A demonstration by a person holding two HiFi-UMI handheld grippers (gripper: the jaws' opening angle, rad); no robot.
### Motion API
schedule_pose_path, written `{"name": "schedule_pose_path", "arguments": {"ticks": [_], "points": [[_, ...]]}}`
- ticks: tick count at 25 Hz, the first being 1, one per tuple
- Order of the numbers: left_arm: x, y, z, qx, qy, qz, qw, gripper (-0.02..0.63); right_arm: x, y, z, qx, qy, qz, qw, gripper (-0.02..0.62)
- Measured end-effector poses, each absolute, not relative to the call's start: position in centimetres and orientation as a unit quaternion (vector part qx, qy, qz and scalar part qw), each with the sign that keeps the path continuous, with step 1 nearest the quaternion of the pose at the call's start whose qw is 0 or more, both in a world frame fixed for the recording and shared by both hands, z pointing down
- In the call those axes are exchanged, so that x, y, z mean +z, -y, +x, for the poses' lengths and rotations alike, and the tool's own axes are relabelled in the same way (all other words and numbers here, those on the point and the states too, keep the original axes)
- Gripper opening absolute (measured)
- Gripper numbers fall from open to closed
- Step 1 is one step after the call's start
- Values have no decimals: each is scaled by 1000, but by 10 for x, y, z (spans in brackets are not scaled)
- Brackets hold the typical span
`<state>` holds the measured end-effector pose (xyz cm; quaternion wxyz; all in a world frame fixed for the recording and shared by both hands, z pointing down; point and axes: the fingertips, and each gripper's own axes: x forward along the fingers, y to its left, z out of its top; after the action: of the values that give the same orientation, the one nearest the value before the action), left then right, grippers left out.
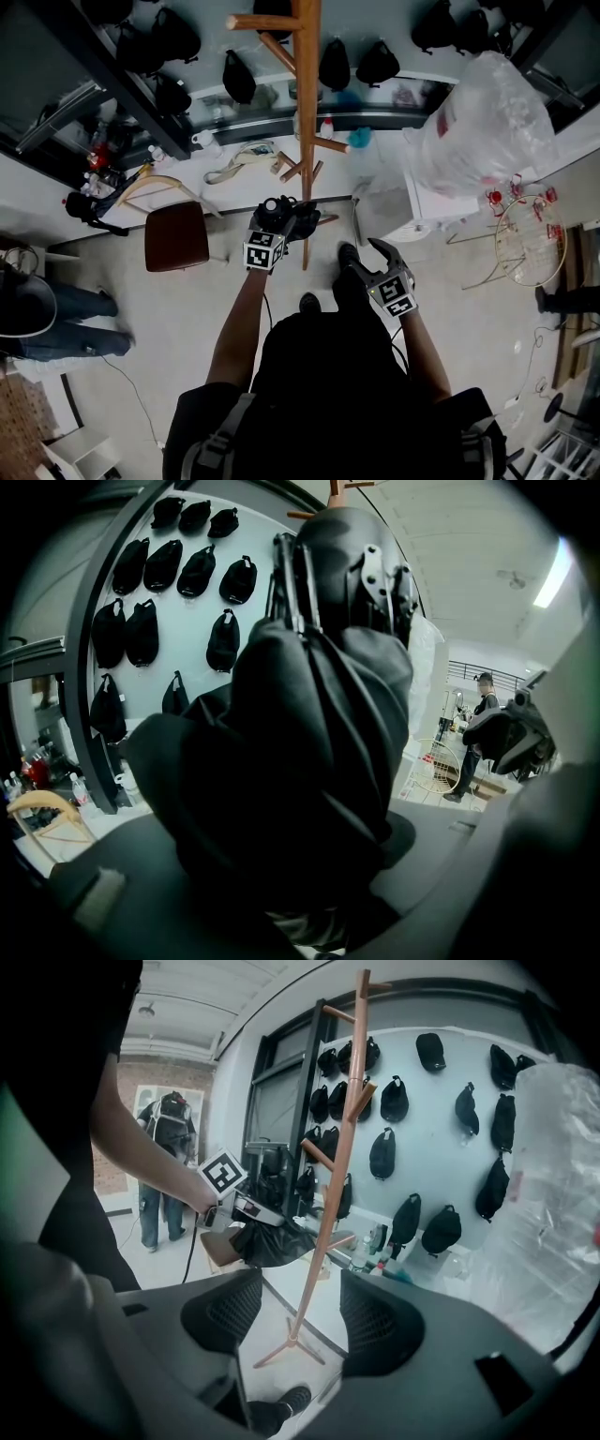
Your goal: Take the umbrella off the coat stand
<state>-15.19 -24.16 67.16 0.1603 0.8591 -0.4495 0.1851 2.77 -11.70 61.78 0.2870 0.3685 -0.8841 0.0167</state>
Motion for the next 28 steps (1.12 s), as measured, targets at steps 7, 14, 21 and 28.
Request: {"name": "schedule_pose_path", "arguments": {"ticks": [7, 14, 21, 28], "points": [[667, 230, -157, 182, 450, 860, 158, 241, 616, 113, 22, 18, 884, 371, 282, 264], [666, 211, -164, 184, 446, 862, 157, 241, 617, 108, 16, 11, 884, 372, 284, 261], [654, 194, -173, 180, 448, 862, 152, 241, 610, 111, 12, 6, 886, 372, 277, 258], [634, 179, -176, 178, 459, 859, 142, 241, 603, 121, 12, -3, 894, 361, 266, 258]]}}
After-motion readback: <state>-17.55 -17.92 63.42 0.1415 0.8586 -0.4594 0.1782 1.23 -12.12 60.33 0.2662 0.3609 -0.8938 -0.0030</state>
